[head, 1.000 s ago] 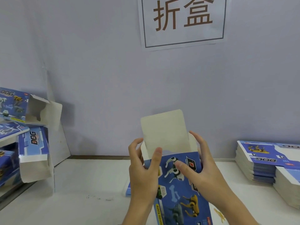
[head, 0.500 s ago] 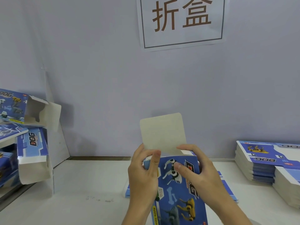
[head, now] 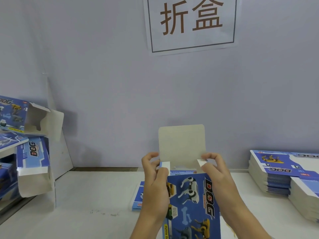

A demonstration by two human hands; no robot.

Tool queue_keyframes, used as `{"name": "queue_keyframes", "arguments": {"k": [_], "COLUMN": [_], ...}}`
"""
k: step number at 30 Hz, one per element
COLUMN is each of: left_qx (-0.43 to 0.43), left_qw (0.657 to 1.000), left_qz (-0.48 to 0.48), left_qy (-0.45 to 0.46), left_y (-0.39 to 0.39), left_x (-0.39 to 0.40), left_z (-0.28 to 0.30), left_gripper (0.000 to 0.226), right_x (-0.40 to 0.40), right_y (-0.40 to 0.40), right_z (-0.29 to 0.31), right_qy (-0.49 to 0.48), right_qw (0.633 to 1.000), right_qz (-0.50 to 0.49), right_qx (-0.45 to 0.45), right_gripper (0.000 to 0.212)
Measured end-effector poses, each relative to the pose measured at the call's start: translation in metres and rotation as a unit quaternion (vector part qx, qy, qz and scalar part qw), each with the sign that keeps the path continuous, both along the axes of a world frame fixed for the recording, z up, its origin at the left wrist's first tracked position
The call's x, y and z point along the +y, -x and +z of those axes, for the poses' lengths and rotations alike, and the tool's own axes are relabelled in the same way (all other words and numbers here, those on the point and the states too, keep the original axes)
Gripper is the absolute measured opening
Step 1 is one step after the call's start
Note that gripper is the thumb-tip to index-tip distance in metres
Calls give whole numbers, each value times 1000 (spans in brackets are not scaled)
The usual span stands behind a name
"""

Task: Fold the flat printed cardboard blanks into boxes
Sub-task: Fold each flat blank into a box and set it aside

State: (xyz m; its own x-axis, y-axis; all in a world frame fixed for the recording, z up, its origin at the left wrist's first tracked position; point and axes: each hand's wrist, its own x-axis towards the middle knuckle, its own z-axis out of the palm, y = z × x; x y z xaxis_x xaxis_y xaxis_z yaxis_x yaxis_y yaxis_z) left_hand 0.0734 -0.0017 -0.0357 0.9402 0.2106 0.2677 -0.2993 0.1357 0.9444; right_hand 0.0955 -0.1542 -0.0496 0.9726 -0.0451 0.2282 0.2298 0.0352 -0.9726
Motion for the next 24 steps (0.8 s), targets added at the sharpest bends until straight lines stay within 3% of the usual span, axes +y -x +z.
{"name": "queue_keyframes", "arguments": {"k": [6,10,14,18,24], "left_qx": [-6,-14,-48,-37,-31], "left_qw": [999,999,999,999,998], "left_qz": [-50,-35,-9,-34,-49], "left_qy": [1,3,-20,12,8], "left_y": [-2,-3,-2,-4,-6], "left_x": [2,2,3,2,5], "left_z": [0,-1,0,-4,-6], "left_gripper": [46,47,66,56,41], "right_x": [4,4,3,4,1], "right_y": [0,1,3,2,2], "right_z": [2,4,5,4,6], "right_qy": [-21,-16,-21,-33,-43], "right_qw": [1000,1000,1000,999,996], "right_qz": [-11,15,18,31,80], "right_qx": [-13,-18,-13,-1,17], "right_gripper": [29,39,36,31,52]}}
